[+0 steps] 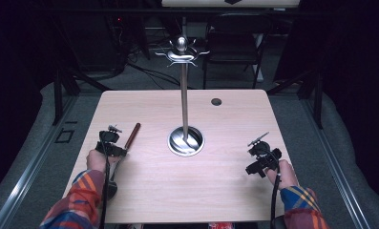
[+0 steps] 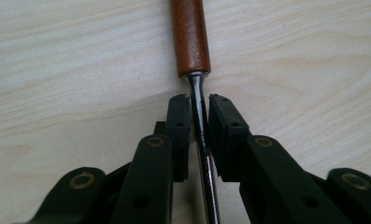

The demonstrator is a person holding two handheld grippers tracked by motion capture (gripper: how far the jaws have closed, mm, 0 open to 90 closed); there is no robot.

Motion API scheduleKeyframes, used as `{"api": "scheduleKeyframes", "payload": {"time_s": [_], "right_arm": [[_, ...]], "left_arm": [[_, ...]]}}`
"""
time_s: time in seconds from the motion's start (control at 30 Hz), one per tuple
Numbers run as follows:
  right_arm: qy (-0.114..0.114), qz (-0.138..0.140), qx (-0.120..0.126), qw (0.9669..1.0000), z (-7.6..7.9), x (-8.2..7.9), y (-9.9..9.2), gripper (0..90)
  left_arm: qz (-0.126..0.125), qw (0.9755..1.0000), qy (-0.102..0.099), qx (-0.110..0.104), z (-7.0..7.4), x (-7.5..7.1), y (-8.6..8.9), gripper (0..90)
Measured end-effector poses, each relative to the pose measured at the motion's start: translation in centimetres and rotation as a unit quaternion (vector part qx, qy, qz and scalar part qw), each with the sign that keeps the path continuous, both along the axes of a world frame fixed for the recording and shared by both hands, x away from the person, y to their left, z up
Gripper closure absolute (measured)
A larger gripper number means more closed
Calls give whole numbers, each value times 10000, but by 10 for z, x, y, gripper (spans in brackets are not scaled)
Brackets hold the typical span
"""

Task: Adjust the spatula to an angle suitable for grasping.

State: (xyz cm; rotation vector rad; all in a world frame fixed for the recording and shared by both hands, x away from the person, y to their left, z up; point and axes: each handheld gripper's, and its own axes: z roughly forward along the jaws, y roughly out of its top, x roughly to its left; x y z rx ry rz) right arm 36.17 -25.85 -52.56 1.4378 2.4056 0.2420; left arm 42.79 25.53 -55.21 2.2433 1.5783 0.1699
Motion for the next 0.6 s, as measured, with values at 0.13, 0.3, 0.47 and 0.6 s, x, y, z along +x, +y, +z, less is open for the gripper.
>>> {"api": "scheduleKeyframes", "payload": {"time_s": [0.13, 0.3, 0.47, 0.6], "right_arm": [[33, 60, -38, 10000, -1, 0, 1, 152], [40, 31, -79, 10000, -3, 0, 2, 152], [-3, 61, -61, 10000, -2, -1, 3, 152], [32, 62, -105, 9999, -2, -1, 2, 152]], "left_arm": [[20, 10000, 5, 15, -1, 1, -1, 798], [71, 10000, -8, 12, -1, 1, 2, 821], [136, 9999, 20, -37, -1, 0, 4, 838], [130, 9999, -33, -15, 1, -2, 3, 842]]}}
